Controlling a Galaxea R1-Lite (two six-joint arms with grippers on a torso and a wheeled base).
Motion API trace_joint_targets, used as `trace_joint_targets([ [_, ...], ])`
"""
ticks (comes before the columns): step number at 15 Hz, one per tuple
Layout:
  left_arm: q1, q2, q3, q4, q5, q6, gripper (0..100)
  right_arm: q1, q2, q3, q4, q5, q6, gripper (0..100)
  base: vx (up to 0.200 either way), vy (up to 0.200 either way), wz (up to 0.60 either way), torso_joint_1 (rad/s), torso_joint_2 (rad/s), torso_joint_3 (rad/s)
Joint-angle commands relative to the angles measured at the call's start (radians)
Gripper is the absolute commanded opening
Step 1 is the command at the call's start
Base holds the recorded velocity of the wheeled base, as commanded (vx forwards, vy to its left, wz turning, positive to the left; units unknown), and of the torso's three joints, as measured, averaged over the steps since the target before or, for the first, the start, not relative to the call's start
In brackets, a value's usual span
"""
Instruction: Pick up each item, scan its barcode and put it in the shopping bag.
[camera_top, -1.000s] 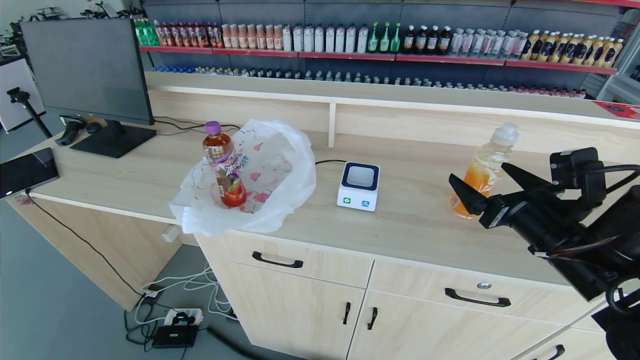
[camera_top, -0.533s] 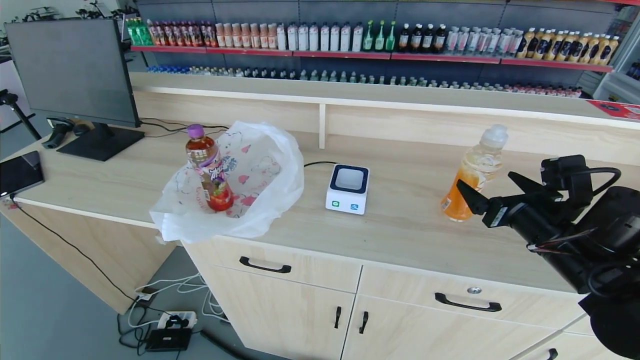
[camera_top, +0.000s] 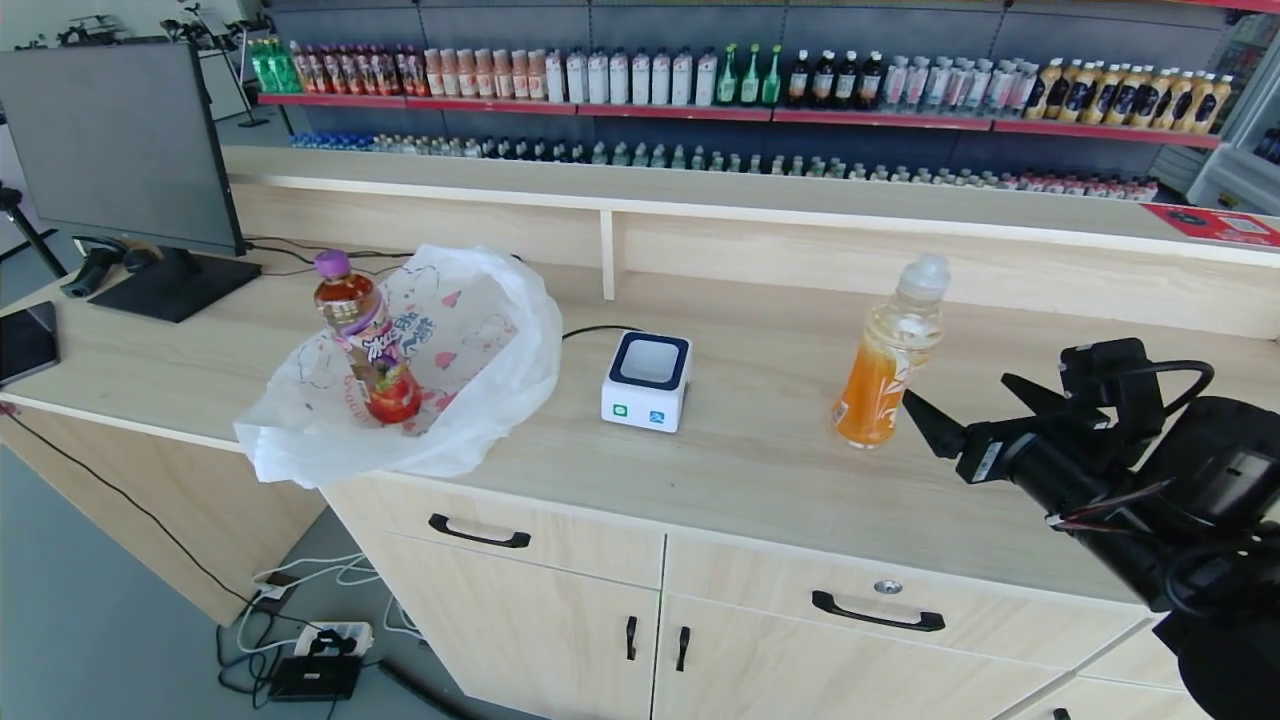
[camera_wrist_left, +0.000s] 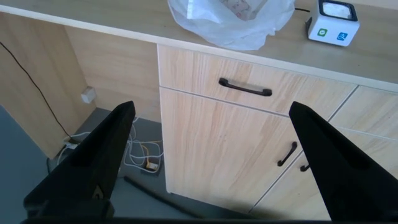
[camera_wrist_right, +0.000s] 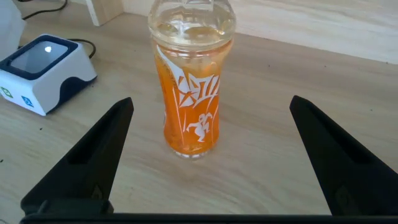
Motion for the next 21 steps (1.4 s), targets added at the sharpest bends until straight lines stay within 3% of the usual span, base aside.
trace_joint_targets([
  [1, 0.001, 0.0, 0.0, 0.0, 0.0, 0.0, 100, 0.0, 0.036, -0.03, -0.002, -0.001, 0.002, 100, 0.0, 0.0, 0.0, 0.0, 0.0, 0.0],
  [21, 0.001, 0.0, 0.0, 0.0, 0.0, -0.002, 100, 0.0, 0.303, -0.277, -0.002, 0.004, 0.002, 100, 0.0, 0.0, 0.0, 0.0, 0.0, 0.0],
])
